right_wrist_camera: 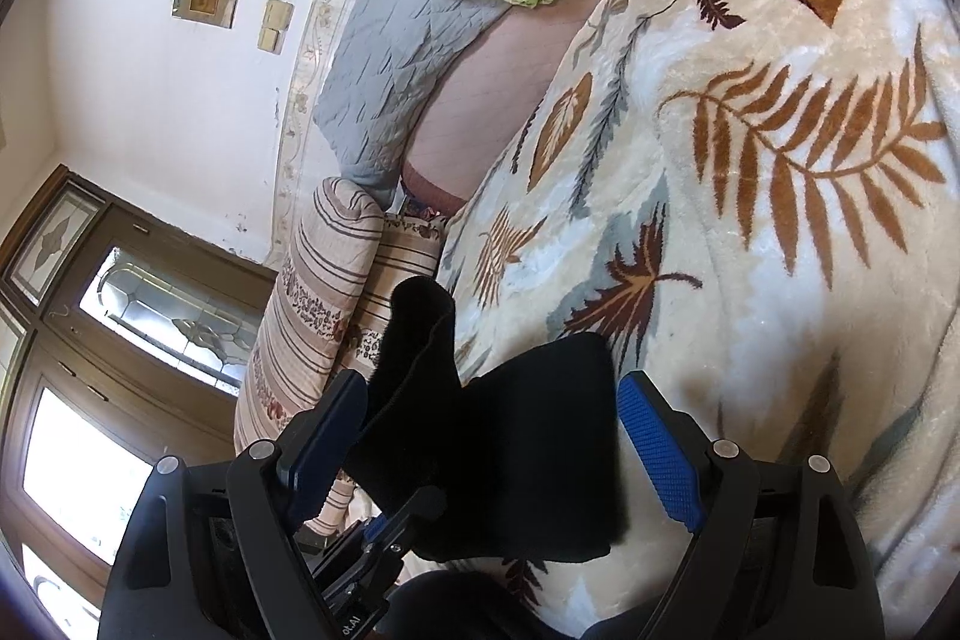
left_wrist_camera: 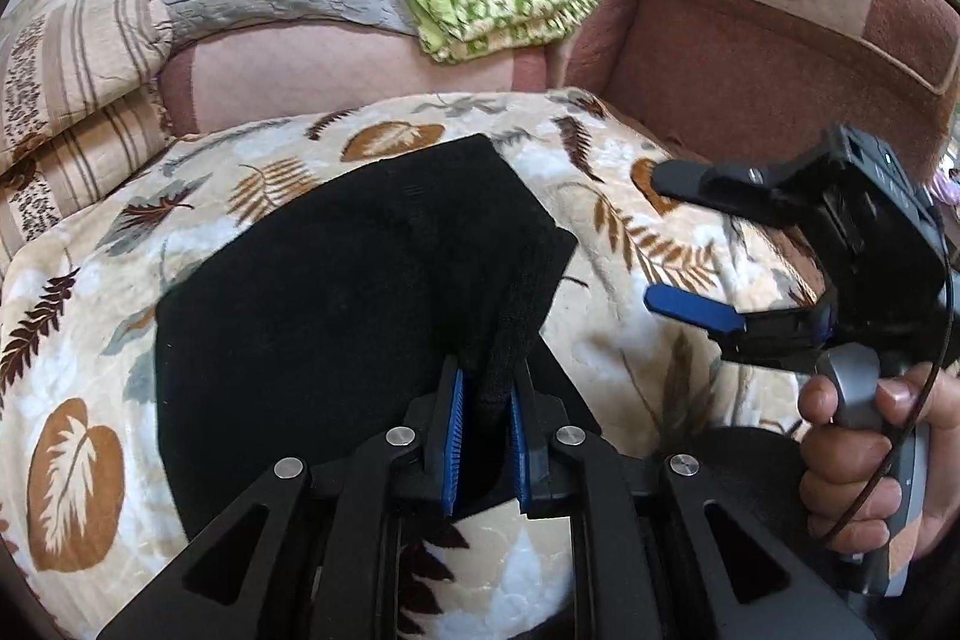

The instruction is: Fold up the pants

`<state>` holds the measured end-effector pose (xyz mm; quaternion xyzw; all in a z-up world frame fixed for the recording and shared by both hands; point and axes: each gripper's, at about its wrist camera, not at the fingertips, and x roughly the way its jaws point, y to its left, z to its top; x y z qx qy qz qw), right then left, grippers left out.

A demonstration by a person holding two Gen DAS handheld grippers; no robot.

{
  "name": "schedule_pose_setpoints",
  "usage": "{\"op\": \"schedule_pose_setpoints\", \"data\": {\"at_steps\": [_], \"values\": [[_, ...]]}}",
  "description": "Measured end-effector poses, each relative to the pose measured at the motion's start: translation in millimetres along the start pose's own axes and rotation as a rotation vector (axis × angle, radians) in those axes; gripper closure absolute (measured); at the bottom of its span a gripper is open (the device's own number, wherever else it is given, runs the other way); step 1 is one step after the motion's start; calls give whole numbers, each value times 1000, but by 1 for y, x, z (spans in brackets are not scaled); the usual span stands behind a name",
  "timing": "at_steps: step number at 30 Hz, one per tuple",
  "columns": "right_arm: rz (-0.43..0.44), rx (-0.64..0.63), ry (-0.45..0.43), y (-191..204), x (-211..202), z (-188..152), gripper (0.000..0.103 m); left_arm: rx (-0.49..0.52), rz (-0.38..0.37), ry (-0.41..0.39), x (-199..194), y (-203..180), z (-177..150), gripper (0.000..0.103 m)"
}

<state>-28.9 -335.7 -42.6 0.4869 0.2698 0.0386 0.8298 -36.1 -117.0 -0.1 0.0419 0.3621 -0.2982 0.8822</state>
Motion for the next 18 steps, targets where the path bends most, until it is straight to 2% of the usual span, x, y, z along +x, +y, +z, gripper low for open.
{"op": "schedule_pose_setpoints", "data": {"at_steps": [5,8,10,12,15,17,18], "values": [[-2,-4,-5,1,-1,0,15,56,-33,34,4,-10,-4,92],[-3,-3,-6,0,-2,1,15,72,-44,106,16,-12,-6,85],[-5,0,-8,0,-2,1,15,80,-51,143,21,-14,-5,61],[-10,-2,-8,-1,-2,1,15,84,-85,155,20,-17,-4,46],[-23,-13,-3,1,-2,1,15,39,-136,144,7,-12,-4,46],[-72,-38,13,6,0,3,15,-19,-197,98,-14,0,-5,46],[-101,-66,41,12,2,5,15,-53,-205,63,-28,9,-5,46]]}}
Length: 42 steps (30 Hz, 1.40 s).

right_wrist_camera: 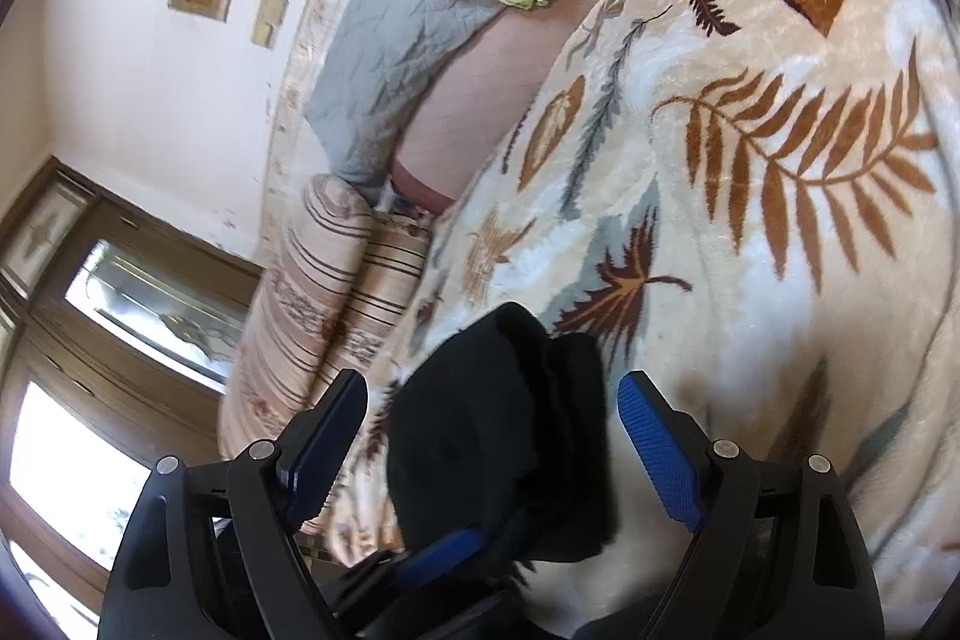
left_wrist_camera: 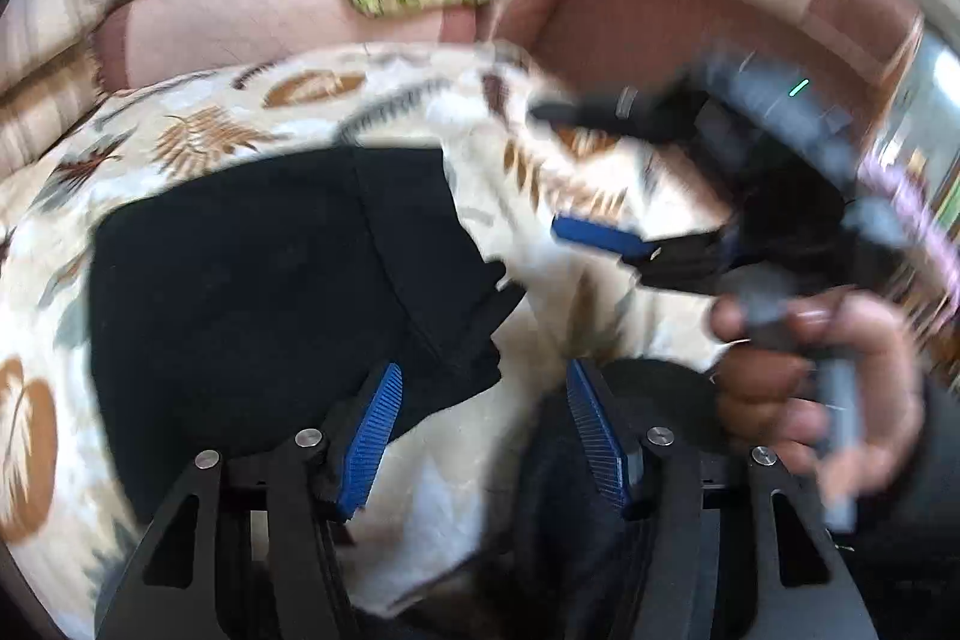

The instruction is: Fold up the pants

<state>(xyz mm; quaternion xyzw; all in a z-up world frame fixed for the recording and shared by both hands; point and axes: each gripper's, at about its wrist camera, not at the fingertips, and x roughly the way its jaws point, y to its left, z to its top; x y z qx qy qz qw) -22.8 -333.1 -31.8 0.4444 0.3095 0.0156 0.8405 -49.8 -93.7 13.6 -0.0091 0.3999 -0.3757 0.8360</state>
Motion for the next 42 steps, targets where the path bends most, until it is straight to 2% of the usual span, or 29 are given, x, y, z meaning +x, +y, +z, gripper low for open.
{"op": "schedule_pose_setpoints", "data": {"at_steps": [2,4,5,7,8,9,10,11,12,14,16,19,21,23,25,26,27,29,31,32,34,35,37,38,42], "values": [[-15,-152,67,19,2,8,15,-78,5,-63,-26,22,-3,46],[-26,-345,142,40,7,11,15,-236,-33,-100,-43,56,-4,49],[-29,-524,208,57,14,7,16,-332,-69,-88,-43,74,-5,53],[-39,-785,254,80,21,-6,17,-473,-104,-28,-30,100,-8,77],[-25,-907,286,91,25,-15,20,-546,-102,20,-18,111,-11,78],[-6,-977,314,97,30,-22,22,-588,-98,57,-9,118,-14,81],[7,-1030,349,102,36,-28,23,-630,-84,93,1,125,-16,87],[4,-1094,407,107,48,-36,25,-617,-50,92,4,126,-14,88],[-11,-1132,448,107,57,-42,28,-610,-32,106,7,126,-12,88],[-81,-1204,590,98,85,-55,37,-605,-7,118,12,125,-9,88],[-145,-1228,722,80,111,-65,36,-594,-8,130,17,125,-6,88],[-112,-1137,770,75,118,-56,31,-619,-25,147,17,129,-2,87],[-105,-1143,767,80,114,-58,29,-639,-35,153,8,133,0,84],[-92,-1163,749,88,102,-58,30,-592,-9,86,-11,128,14,75],[-18,-1110,694,96,86,-45,34,-529,24,-46,-37,125,37,49],[3,-1101,650,100,83,-38,34,-521,19,-118,-46,127,49,46],[15,-1095,580,105,77,-28,34,-521,10,-148,-47,129,56,46],[5,-1075,498,109,79,-15,34,-531,-22,-134,-27,139,74,46],[-24,-1066,467,109,95,-9,34,-601,-21,-17,18,161,76,64],[-48,-1061,488,105,104,-9,34,-650,-9,53,43,174,70,66],[-155,-1059,574,85,132,-17,34,-711,1,68,64,195,59,96],[-196,-1046,611,74,142,-20,33,-740,0,69,68,202,53,98],[-160,-952,583,60,142,-13,29,-829,-103,47,72,218,43,98],[-155,-940,581,58,143,-14,29,-849,-130,53,73,223,41,98],[-164,-949,561,63,139,-12,27,-805,-132,31,65,221,48,98]]}}
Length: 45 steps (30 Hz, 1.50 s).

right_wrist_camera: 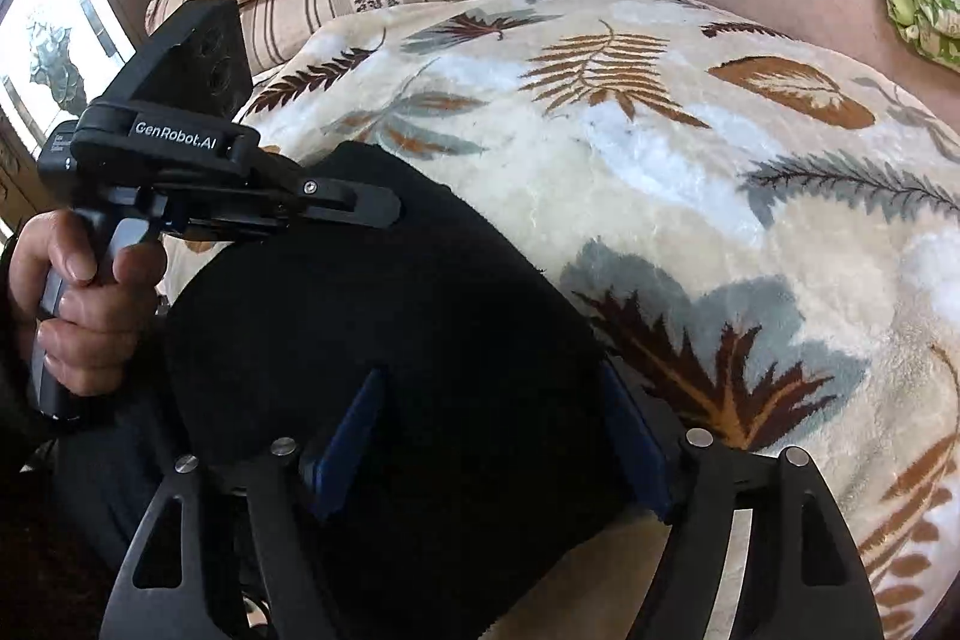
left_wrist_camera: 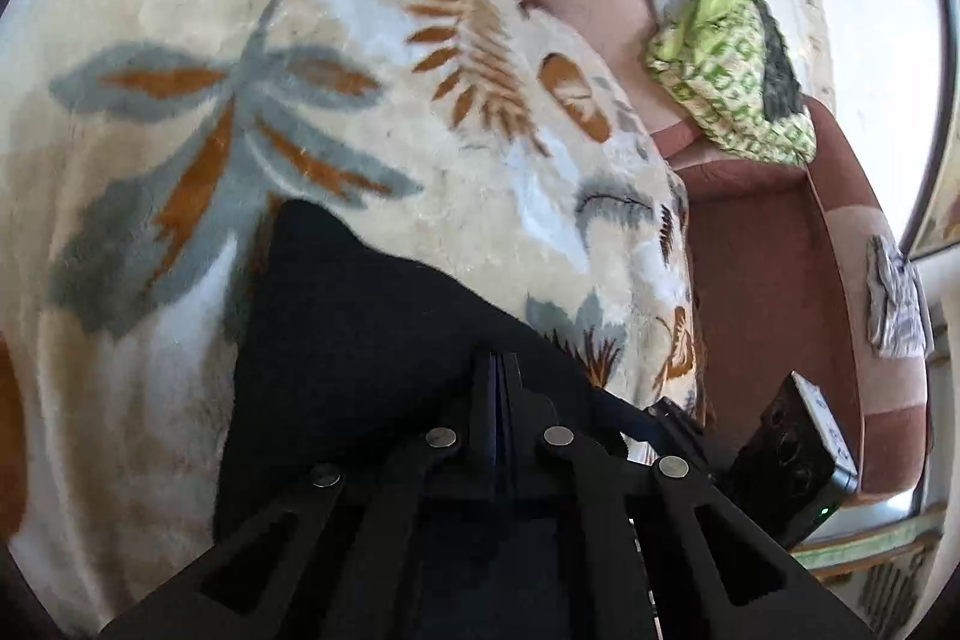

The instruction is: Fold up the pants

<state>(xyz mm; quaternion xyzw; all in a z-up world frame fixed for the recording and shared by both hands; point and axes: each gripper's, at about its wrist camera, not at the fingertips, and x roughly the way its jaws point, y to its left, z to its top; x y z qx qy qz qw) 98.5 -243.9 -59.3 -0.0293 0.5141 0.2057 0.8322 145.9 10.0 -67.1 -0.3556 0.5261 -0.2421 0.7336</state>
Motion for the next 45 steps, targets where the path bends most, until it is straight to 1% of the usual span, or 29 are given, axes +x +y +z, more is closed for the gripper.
{"op": "schedule_pose_setpoints", "data": {"at_steps": [2,3,4,6,7,9,11,12,14,15,16,19,20,21,22,23,24,25,26,27,32,35,37,38,39,40,42,43,45], "values": [[-15,-12,-10,4,-13,6,28,0,-63,-48,-25,-1,-8,87],[-5,10,-38,0,-24,6,28,6,-78,-84,-40,1,-10,71],[22,54,-77,-6,-36,2,27,19,-72,-121,-54,3,-11,40],[84,132,-119,-23,-52,-7,24,58,-28,-177,-76,11,-16,13],[139,183,-125,-32,-56,-16,20,86,5,-172,-80,17,-14,15],[233,239,-107,-43,-51,-33,19,85,32,-91,-72,30,-11,16],[292,280,-80,-52,-39,-47,20,63,32,55,-51,45,-8,19],[317,311,-74,-58,-32,-54,21,63,47,98,-42,50,-8,21],[377,365,-74,-65,-22,-64,23,103,38,108,-36,50,-7,20],[403,368,-103,-66,-22,-65,25,101,21,121,-34,50,-6,20],[439,358,-121,-65,-20,-63,30,92,11,130,-32,52,-5,20],[466,348,-85,-64,-10,-59,32,97,18,135,-27,52,-5,21],[472,346,-86,-64,-9,-59,32,98,23,132,-25,50,-5,23],[478,346,-88,-64,-9,-60,32,91,35,125,-24,50,-5,36],[477,342,-96,-64,-9,-60,36,78,51,122,-24,51,-5,57],[469,336,-108,-64,-9,-61,51,72,67,125,-23,51,-6,60],[450,324,-125,-63,-11,-61,62,81,72,121,-28,40,-10,71],[436,302,-153,-60,-16,-62,70,110,81,122,-37,30,-11,78],[428,282,-176,-57,-21,-63,74,139,104,118,-40,21,-11,80],[415,260,-200,-54,-26,-60,75,169,124,115,-42,9,-11,81],[340,265,-287,-77,-66,-45,76,279,93,61,-32,-57,12,82],[296,291,-288,-109,-82,-31,76,310,88,79,-3,-82,34,81],[276,317,-274,-131,-85,-25,76,291,89,110,27,-82,48,77],[271,343,-247,-143,-80,-25,73,285,119,134,44,-77,52,75],[254,377,-203,-154,-72,-27,68,270,180,148,60,-70,55,70],[185,411,-152,-165,-65,-31,65,255,232,155,71,-63,56,66],[90,501,-106,-185,-63,-44,65,230,209,128,75,-55,57,60],[87,541,-146,-189,-72,-52,68,231,185,92,68,-56,58,61],[58,513,-235,-177,-93,-59,64,286,180,-23,48,-67,54,63]]}}
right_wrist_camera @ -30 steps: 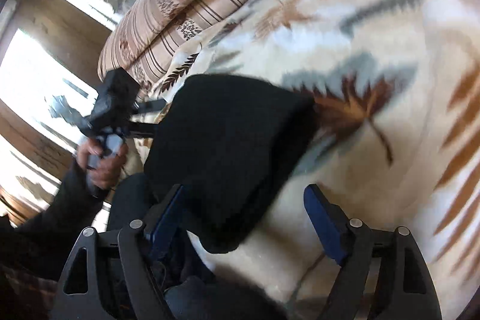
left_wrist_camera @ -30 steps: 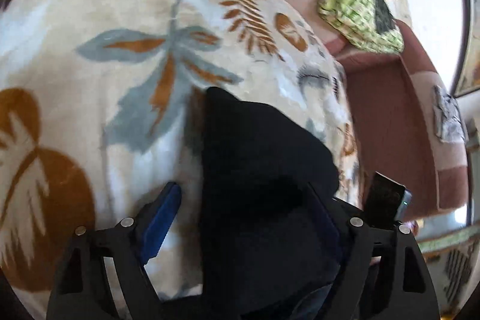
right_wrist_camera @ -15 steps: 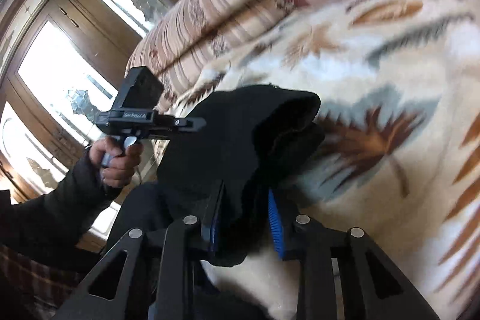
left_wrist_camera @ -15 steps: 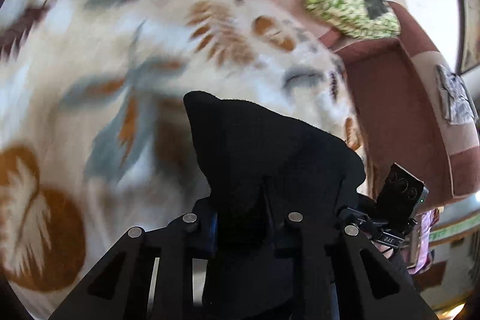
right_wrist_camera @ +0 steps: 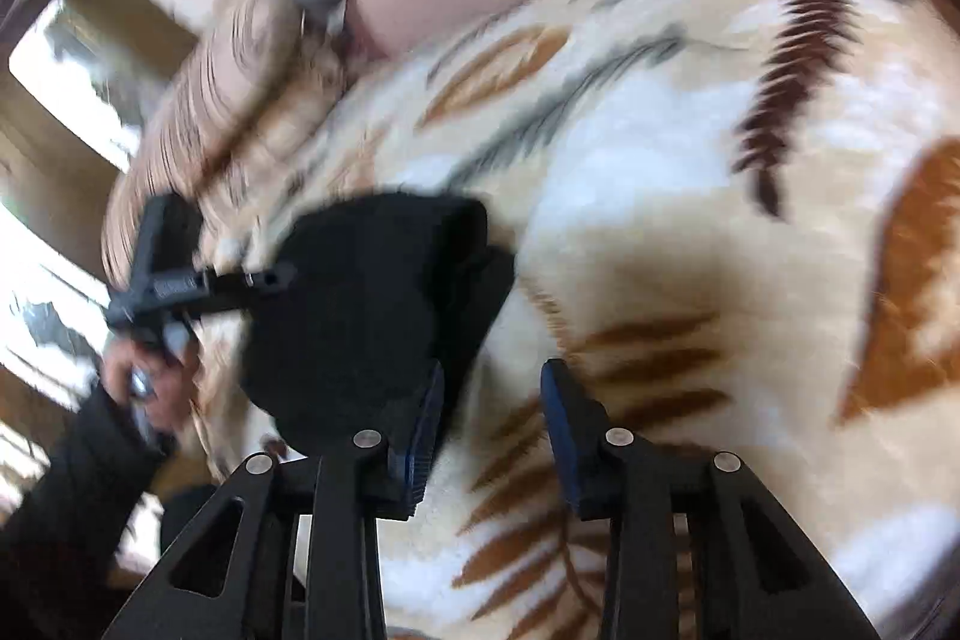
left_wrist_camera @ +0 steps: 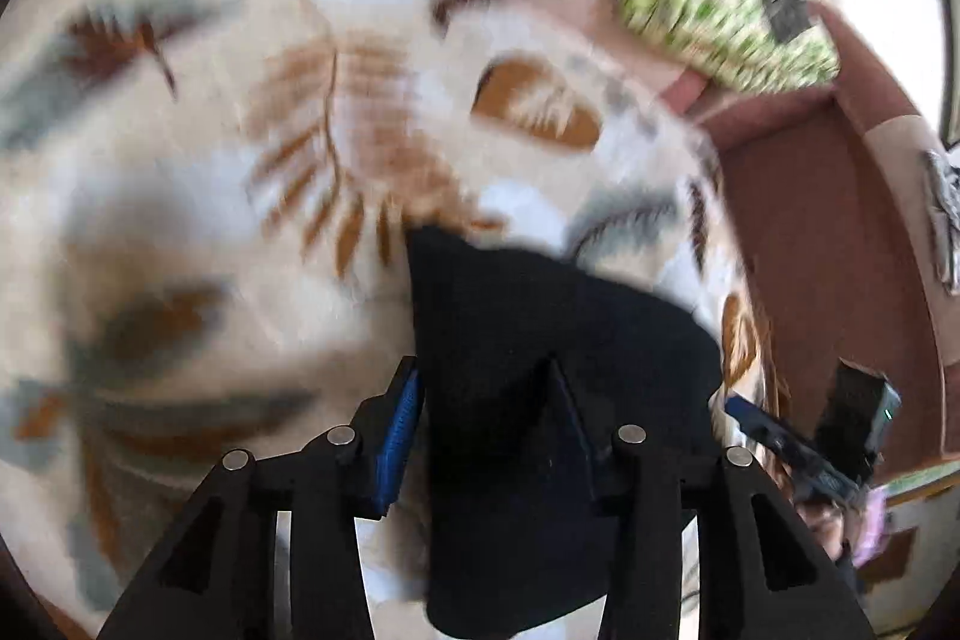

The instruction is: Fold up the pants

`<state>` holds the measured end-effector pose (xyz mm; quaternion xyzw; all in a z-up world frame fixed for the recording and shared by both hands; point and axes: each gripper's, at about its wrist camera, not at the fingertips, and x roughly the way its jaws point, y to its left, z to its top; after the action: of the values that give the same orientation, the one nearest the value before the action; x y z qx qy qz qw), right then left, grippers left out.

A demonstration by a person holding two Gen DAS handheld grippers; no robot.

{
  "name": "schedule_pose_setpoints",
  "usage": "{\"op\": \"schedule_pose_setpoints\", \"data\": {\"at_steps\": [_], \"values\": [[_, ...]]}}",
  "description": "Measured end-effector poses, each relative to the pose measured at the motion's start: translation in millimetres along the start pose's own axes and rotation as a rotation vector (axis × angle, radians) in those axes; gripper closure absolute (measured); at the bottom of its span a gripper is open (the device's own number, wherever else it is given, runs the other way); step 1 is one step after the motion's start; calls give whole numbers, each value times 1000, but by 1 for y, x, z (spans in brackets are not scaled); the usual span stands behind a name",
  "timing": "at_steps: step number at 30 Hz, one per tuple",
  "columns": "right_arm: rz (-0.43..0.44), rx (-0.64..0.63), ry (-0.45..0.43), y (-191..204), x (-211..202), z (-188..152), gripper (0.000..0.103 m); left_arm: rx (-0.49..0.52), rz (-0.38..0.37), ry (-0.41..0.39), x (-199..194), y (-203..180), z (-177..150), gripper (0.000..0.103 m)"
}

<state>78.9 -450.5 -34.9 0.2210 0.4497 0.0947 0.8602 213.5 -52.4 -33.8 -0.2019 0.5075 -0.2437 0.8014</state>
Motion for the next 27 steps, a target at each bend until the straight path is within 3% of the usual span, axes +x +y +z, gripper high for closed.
{"op": "schedule_pose_setpoints", "data": {"at_steps": [2,3,5,7,8,10,12,14,17,19,21,23,24,27], "values": [[1,-94,-39,22,-12,-7,64,8,-29,-119,-21,-8,-8,62],[5,-136,-59,34,-15,-9,64,-6,-81,-158,-27,-11,-11,60],[48,-200,-91,58,-12,-11,64,-11,-140,-191,-25,-26,-16,60],[84,-272,-95,84,5,-14,66,11,-135,-163,-6,-36,-17,60],[71,-276,-52,89,21,-15,71,-5,-115,-113,9,-33,-15,60],[-23,-227,94,81,62,-27,71,-34,-51,-43,41,-23,-20,75],[5,-188,20,76,61,-38,71,-31,-51,-62,43,-17,-21,77],[18,-153,21,76,58,-37,72,-56,-76,-59,41,-12,-20,77],[-10,-193,-16,97,42,-14,68,-19,-68,-93,41,-11,-24,77],[-53,-221,-124,107,33,11,68,9,-46,-102,42,-13,-24,75],[-129,-202,-171,107,44,30,68,33,-25,-108,44,-23,-25,74],[-226,-171,-80,96,76,36,69,54,-12,-112,43,-33,-25,74],[-292,-139,27,86,102,31,68,58,-7,-105,45,-35,-25,73],[-282,-94,-20,78,104,26,68,83,19,-119,40,-41,-28,72]]}}
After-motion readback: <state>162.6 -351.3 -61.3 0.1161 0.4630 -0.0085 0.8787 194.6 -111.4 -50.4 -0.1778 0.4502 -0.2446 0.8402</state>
